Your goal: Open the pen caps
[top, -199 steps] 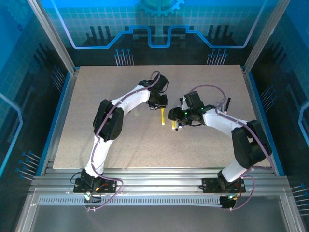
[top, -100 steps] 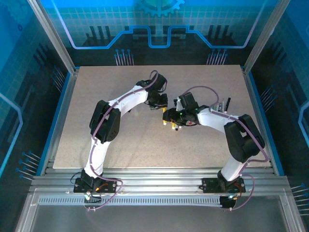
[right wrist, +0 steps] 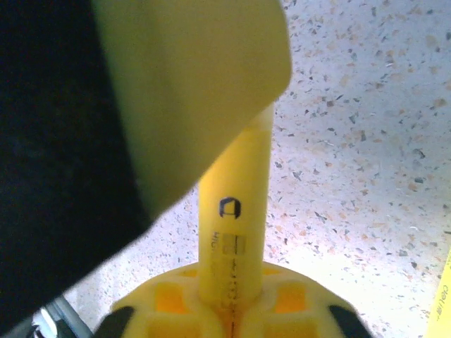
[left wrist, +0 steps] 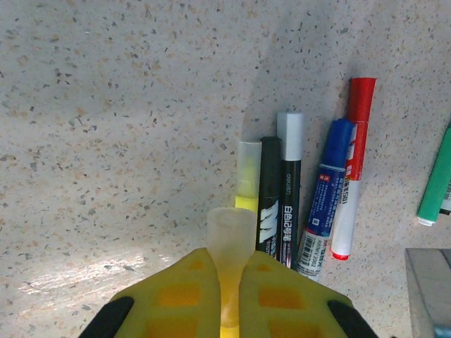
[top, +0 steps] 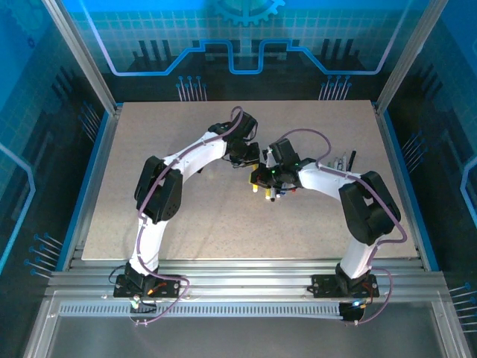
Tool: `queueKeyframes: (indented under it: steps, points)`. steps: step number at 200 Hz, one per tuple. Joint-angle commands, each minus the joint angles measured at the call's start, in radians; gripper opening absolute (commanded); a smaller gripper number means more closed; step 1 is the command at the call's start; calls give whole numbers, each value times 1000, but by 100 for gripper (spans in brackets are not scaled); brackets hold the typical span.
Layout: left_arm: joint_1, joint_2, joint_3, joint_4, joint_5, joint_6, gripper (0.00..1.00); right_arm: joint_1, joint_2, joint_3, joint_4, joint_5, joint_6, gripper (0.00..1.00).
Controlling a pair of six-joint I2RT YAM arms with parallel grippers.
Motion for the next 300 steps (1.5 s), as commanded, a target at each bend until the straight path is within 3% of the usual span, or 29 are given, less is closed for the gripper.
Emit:
queueKeyframes:
  steps: [1,16,54,95,154,174,190,241,300]
  points:
    - [-5,-42,-18,-5,8,-7,0,14,-13,8,3,-17,-5,0]
    - [-5,-39,-16,-12,-4,-9,0,16,-33,-14,12,-18,-9,0]
    - [-5,-34,-15,-14,-11,-12,25,21,-70,-50,19,-19,-16,0]
    - [-6,-22,-18,-13,-29,-24,26,31,-81,-57,29,-24,-18,0]
    - [-4,-3,0,-25,-53,-23,21,38,-86,-57,27,-31,-27,0]
    - [-3,3,5,-26,-50,-19,13,40,-88,-64,30,-29,-24,0]
    - [-1,9,8,-25,-52,-18,0,43,-91,-69,31,-30,-20,0]
    - [23,56,68,-58,-101,-13,0,93,-150,-104,-36,-57,-50,0]
    - [52,129,199,-110,-142,3,0,190,-320,-224,-163,-46,-50,0]
